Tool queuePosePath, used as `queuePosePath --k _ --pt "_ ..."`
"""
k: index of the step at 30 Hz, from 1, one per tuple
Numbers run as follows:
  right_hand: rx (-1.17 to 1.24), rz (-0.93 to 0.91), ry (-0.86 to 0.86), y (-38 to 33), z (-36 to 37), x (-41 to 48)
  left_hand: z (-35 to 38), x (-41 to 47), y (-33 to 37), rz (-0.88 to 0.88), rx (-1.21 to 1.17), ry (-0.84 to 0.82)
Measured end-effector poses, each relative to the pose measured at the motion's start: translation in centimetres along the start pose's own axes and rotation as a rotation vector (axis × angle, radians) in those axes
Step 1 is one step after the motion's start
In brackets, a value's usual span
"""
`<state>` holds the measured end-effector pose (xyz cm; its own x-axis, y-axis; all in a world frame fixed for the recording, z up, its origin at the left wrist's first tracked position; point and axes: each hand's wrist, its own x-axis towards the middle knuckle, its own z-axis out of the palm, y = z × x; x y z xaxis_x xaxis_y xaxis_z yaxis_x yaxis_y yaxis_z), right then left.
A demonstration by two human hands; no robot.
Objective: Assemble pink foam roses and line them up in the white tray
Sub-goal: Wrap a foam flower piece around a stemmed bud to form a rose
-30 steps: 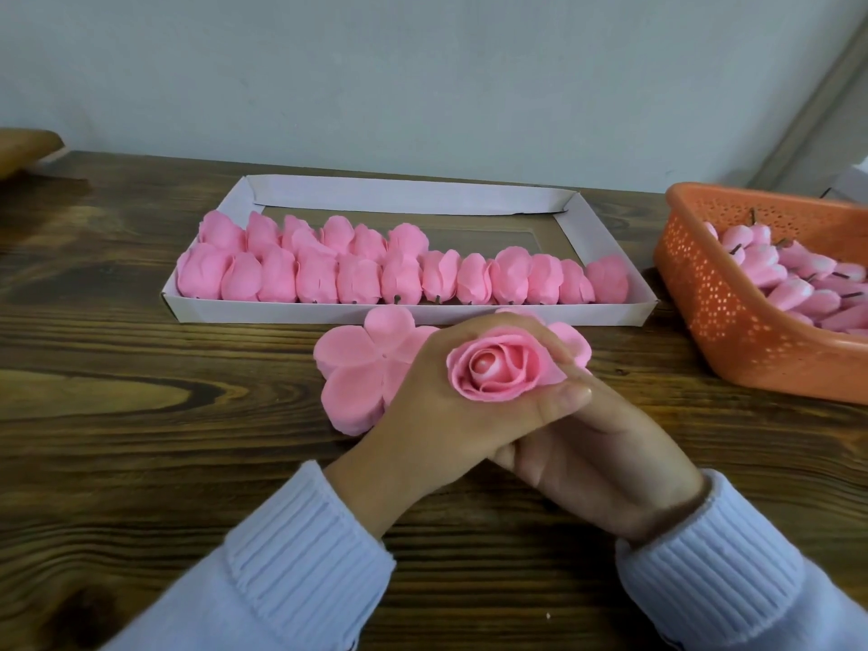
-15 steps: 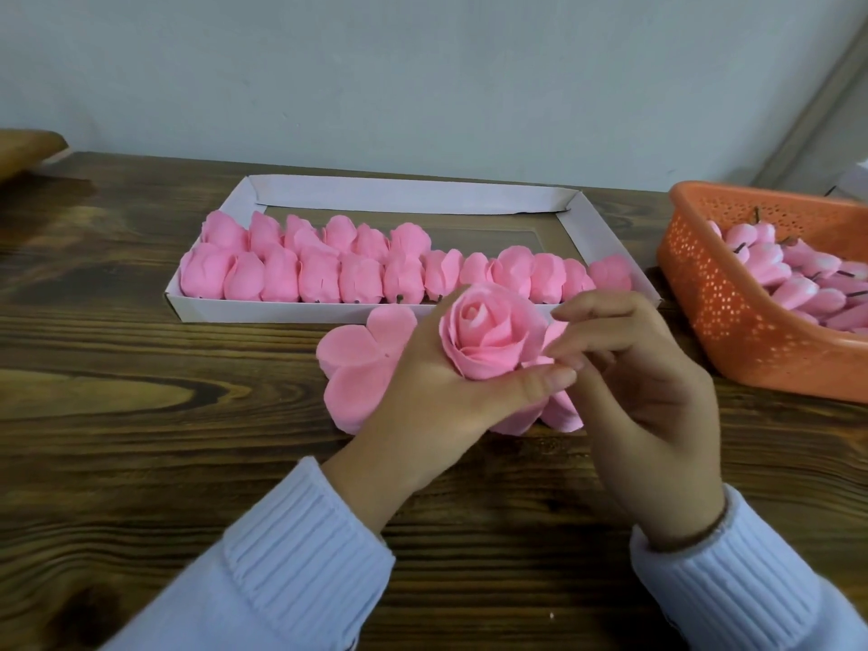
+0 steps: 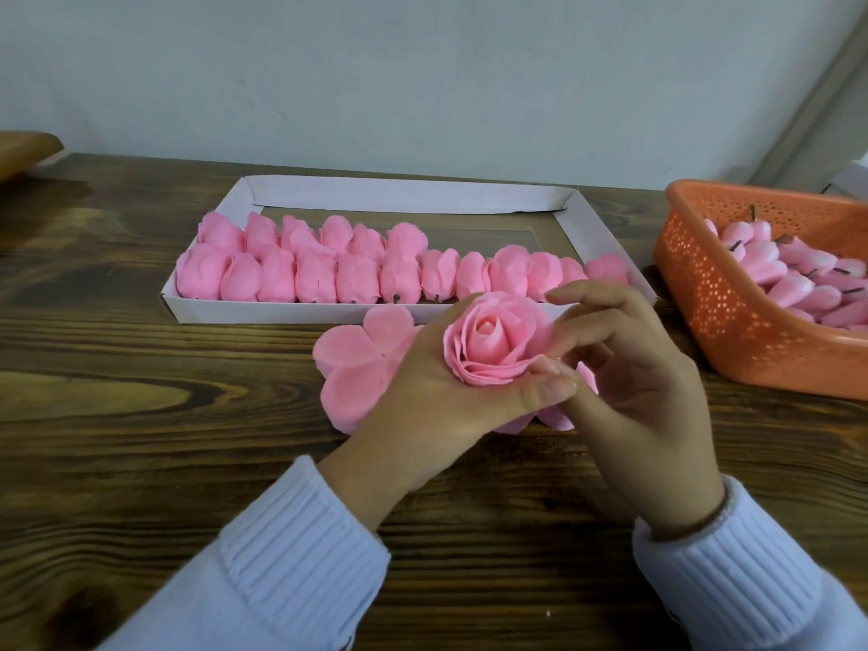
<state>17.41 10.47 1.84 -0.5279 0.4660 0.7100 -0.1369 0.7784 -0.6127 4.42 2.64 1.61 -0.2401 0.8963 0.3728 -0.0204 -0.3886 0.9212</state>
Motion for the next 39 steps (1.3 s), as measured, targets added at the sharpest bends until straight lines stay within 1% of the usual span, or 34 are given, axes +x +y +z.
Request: queuePosePath --k 3,6,13,17,21,25,28,29,31,33,35,37,39 --pt "0.001 0.001 0.004 0.0 0.0 0.0 -0.1 0.0 0.0 -0.011 0.004 -0.010" --pt "-0.019 -0.012 0.022 0.1 0.0 -0.1 0.0 0.0 0.1 -0.014 -0.042 -0.034" --pt "-0.025 -0.047 0.025 0.2 0.0 -0.2 -0.2 0.0 0.0 -0.034 -0.108 -0.013" --pt "-0.011 -0.054 0.015 0.3 -0.1 -0.3 -0.1 -0.1 0.5 -0.038 -0.135 -0.103" --pt "-0.017 -0.125 0.042 0.1 0.0 -0.1 -0.1 -0.2 0.5 -0.085 -0.101 -0.168" --pt "-0.006 -0.130 0.043 0.1 0.0 0.0 -0.2 -0.2 0.5 -0.101 -0.133 -0.195" --pt "0.009 -0.102 0.033 0.2 0.0 -0.1 -0.2 -0.2 0.2 -0.096 -0.137 -0.181" --pt "0.027 -0.069 0.027 0.2 0.1 -0.1 -0.2 -0.2 0.1 -0.090 -0.139 -0.171" --pt "0.142 0.057 0.025 0.2 0.4 -0.3 -0.1 -0.2 0.1 -0.071 -0.170 -0.158" --pt "0.275 0.214 0.035 0.2 0.7 -0.4 -0.2 -0.1 -0.1 -0.042 -0.166 -0.115" --pt "0.397 0.397 0.046 0.0 1.1 -0.6 -0.4 0.0 -0.4 -0.012 -0.112 -0.042" --pt "0.448 0.531 0.030 0.0 1.2 -0.7 -0.4 0.0 -0.5 0.034 -0.100 0.002" --pt "0.471 0.600 -0.038 -0.1 1.3 -0.7 -0.3 -0.1 -0.3 0.052 -0.096 0.019"
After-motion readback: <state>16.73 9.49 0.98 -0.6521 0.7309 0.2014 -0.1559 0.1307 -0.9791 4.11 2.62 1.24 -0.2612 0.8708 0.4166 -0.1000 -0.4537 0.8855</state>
